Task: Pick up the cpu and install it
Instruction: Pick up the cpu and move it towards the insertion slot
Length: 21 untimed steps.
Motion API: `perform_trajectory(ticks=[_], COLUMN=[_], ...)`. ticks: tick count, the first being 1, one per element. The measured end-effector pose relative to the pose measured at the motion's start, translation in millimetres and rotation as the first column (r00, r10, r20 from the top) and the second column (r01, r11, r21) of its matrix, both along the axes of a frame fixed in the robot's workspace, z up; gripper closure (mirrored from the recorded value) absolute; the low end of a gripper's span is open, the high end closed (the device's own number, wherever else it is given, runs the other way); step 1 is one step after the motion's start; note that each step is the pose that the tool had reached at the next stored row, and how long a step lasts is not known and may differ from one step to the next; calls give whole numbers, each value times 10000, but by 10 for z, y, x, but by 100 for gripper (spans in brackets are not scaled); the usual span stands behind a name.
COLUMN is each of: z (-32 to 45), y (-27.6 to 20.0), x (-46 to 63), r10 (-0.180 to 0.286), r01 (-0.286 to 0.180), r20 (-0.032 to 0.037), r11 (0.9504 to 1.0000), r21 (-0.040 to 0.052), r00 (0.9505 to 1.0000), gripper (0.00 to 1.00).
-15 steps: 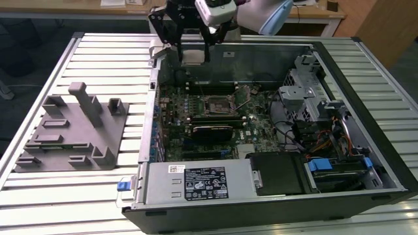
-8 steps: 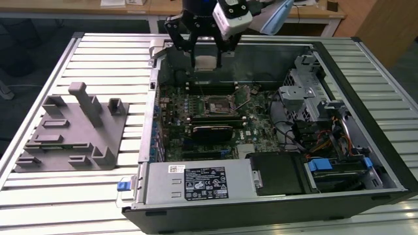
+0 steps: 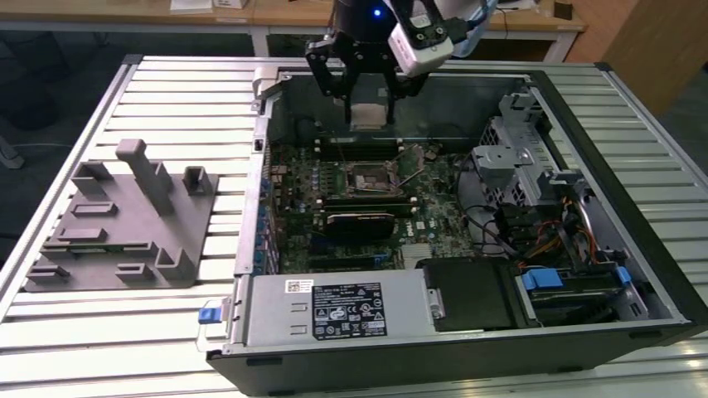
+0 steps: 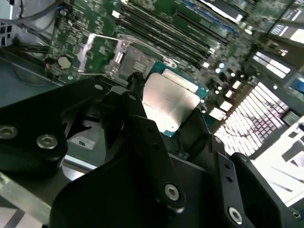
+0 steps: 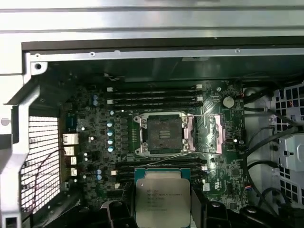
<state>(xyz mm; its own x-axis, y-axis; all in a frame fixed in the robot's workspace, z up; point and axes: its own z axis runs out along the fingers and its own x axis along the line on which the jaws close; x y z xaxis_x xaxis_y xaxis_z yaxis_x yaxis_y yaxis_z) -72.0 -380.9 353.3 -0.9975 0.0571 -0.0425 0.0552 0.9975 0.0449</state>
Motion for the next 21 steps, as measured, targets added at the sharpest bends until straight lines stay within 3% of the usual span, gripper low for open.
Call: perform_trajectory(ticks=[8,21], z=[-145,-381], y=[1,45], x=[178,183], r10=[1,90], r01=[-1,-90], r20=[1,0], r11=[10000,10000], r21=[1,2], r00=[10000,10000], gripper=[45,45])
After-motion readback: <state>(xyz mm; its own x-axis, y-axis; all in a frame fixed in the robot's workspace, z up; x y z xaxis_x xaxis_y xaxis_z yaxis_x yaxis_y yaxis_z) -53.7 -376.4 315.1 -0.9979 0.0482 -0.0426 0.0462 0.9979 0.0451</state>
